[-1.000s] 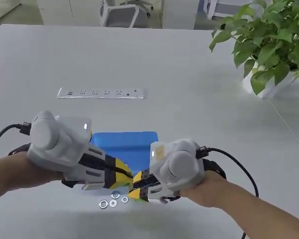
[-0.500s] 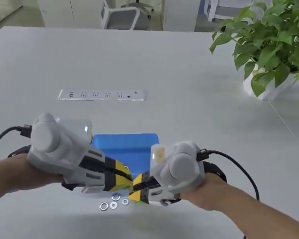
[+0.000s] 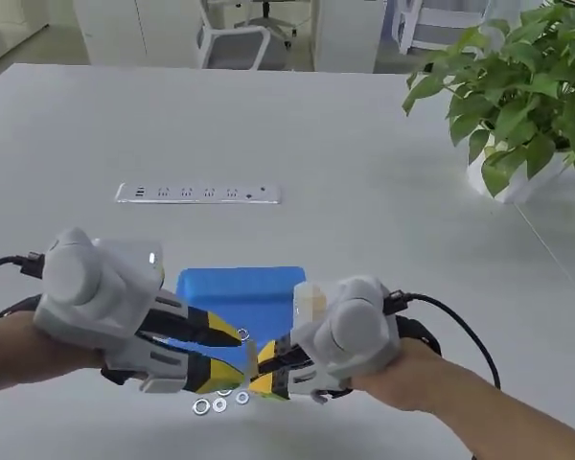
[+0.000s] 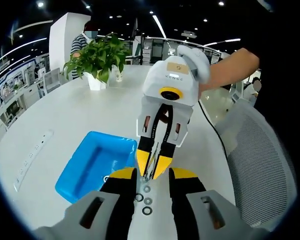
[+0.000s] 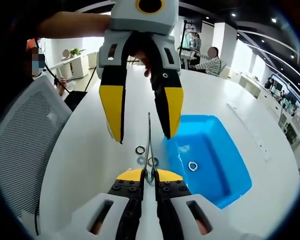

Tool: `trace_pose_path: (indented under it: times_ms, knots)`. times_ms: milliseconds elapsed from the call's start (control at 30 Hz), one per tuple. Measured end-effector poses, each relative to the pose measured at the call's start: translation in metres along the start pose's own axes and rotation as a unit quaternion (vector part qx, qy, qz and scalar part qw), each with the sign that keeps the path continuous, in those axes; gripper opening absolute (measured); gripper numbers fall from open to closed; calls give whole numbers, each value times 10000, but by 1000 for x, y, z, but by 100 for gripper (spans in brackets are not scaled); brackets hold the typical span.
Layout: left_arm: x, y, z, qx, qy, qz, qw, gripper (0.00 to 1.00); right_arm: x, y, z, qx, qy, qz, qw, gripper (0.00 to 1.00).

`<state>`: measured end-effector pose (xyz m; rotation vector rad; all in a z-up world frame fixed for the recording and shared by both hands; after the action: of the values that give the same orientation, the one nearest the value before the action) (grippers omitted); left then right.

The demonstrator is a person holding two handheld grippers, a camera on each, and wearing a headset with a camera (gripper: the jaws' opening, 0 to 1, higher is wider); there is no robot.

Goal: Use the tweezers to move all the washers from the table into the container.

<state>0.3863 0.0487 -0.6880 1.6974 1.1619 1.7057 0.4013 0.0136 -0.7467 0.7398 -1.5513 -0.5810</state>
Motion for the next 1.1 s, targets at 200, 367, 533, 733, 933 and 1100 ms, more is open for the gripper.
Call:
trace_pose_path:
  times_ms: [200, 367, 533, 733, 933, 1100]
  knots:
    - [7, -4, -11, 216, 223, -217, 9993, 36, 8, 5, 1, 63, -44, -31, 10000, 9]
    - [14, -11, -17, 343, 389, -209, 9984, 42, 16, 10, 0, 128, -85, -50, 9999, 9]
    - [24, -15, -20, 409, 615, -286, 9969, 48, 24, 17, -1, 161, -132, -135, 9997, 9]
    - [33, -24, -20, 579, 836, -346, 9942, 56, 31, 23, -1, 232, -114, -164, 9995, 9]
    - [40, -30, -22, 653, 1103, -466, 9906, 66, 41, 31, -5, 246, -119, -259, 9993, 9]
    - [43, -30, -24, 659, 1285, -549, 9880, 71, 49, 37, -9, 261, -146, -339, 9990, 9]
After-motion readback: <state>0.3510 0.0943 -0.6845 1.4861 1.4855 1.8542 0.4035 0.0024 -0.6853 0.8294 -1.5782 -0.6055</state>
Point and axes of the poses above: the centre of the closed fingertips' face, and the gripper's own axes: x roughly backward along the fingers, z roughly to its left, y roughly out of its top, the point moved 3 cm from there along x, roughly backward along the fingers, and after that the axes turned 4 degrees about -y, right-handed, at the moved point
